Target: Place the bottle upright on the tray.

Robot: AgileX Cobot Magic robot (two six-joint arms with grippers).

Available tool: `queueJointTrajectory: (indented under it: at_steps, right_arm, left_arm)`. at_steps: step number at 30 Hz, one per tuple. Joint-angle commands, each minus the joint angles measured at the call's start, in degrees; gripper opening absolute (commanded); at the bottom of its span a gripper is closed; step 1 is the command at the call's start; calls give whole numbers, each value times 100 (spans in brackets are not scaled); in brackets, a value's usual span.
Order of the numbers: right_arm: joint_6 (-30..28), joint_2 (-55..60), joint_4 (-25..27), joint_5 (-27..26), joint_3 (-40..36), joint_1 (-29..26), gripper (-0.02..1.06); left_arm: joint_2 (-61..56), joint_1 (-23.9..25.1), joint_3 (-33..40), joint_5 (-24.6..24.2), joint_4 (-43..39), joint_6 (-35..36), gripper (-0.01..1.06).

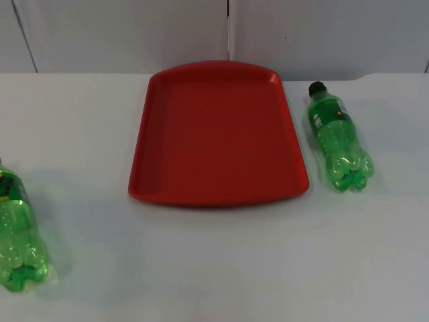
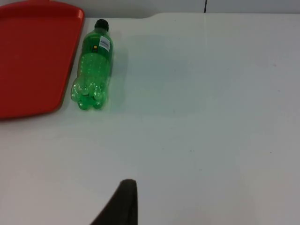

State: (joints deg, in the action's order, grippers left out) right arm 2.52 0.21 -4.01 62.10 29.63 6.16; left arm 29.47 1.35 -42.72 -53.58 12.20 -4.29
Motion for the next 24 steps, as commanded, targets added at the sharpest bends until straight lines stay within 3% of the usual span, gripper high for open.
queueJointTrajectory:
  at_steps: [1,24]
  right_arm:
    - [-34,-21,14,-48,0,-36,105]
    - [-34,-21,14,-48,0,-36,105]
  left_arm:
    - [307,8,-132,155,64,22,105]
    - [3281,8,-2066,-277,197,22,105]
